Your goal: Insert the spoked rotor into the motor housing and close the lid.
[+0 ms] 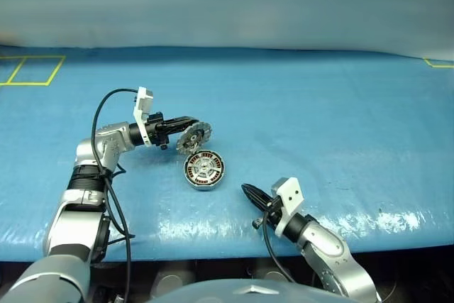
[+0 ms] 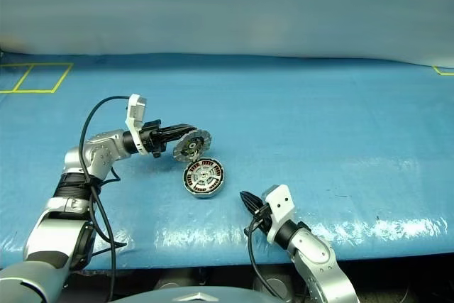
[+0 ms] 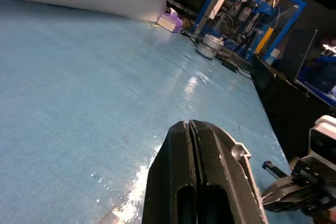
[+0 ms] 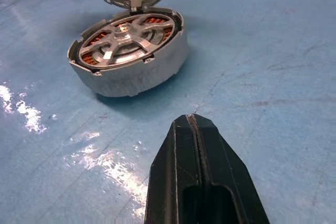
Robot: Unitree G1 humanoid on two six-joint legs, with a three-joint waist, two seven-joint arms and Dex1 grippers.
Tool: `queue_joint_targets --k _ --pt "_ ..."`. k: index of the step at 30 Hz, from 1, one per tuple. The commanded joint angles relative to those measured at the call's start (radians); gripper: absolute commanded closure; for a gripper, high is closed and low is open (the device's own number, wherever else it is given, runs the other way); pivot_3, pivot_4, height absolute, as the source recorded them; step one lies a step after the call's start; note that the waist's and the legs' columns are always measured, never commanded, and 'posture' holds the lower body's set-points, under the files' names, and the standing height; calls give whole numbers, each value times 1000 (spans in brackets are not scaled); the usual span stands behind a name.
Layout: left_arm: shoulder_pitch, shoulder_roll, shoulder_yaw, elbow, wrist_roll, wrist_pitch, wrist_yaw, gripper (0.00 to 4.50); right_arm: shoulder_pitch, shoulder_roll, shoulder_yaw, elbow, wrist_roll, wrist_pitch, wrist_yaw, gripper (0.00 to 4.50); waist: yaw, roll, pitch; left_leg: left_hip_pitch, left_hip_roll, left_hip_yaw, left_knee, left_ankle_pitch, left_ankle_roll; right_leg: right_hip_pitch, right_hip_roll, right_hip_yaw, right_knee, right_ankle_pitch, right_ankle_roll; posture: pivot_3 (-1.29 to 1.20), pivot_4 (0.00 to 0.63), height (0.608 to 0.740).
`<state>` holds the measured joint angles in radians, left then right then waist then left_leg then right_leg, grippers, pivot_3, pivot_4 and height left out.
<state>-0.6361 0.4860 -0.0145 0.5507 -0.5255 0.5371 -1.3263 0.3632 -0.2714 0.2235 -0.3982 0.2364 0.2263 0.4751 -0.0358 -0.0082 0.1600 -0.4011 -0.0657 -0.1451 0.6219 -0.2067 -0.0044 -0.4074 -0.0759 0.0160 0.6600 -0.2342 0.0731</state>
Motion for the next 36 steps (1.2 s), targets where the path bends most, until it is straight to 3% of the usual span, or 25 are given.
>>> queue_joint_targets --k 1,14,19,22,26,31,36 --pt "10 -6 -24 -37 6 49 -27 4459 -4 16 -18 -5 7 -37 -12 4500 0 0 0 0 0 -1 0 0 0 0 0 0 0 0 0 0 150 740" --pt "130 -11 -137 -157 59 117 -36 4459 -79 31 -14 55 2 -19 -20 4500 9 0 0 0 1 0 0 0 0 -1 0 2 0 0 0 0 150 740" --pt "203 12 -76 -291 30 73 -1 4459 -105 54 -26 -21 21 14 -57 4500 7 0 0 0 1 0 -1 0 0 -2 0 3 0 0 0 0 150 740" --pt "285 -44 26 -452 -16 -3 114 4459 -139 49 -28 -75 10 101 -98 4500 11 0 0 0 2 1 -1 0 0 -2 -1 4 0 0 -1 0 150 740" --pt "442 -140 105 -662 40 -219 302 4500 -212 27 -18 -140 -36 219 -149 3683 23 0 0 0 2 1 0 0 0 -2 -4 5 -1 1 -3 0 150 740" --pt "668 -223 97 -818 183 -457 495 4500 -337 31 -12 -182 -31 350 -170 1996 23 1 0 0 3 4 -1 0 0 -3 -3 6 -1 0 -7 0 150 740" --pt "853 -299 93 -920 174 -525 612 4500 -449 49 5 -181 -13 445 -169 316 28 0 0 0 3 3 1 0 0 -1 -3 5 -1 0 -8 0 150 740"
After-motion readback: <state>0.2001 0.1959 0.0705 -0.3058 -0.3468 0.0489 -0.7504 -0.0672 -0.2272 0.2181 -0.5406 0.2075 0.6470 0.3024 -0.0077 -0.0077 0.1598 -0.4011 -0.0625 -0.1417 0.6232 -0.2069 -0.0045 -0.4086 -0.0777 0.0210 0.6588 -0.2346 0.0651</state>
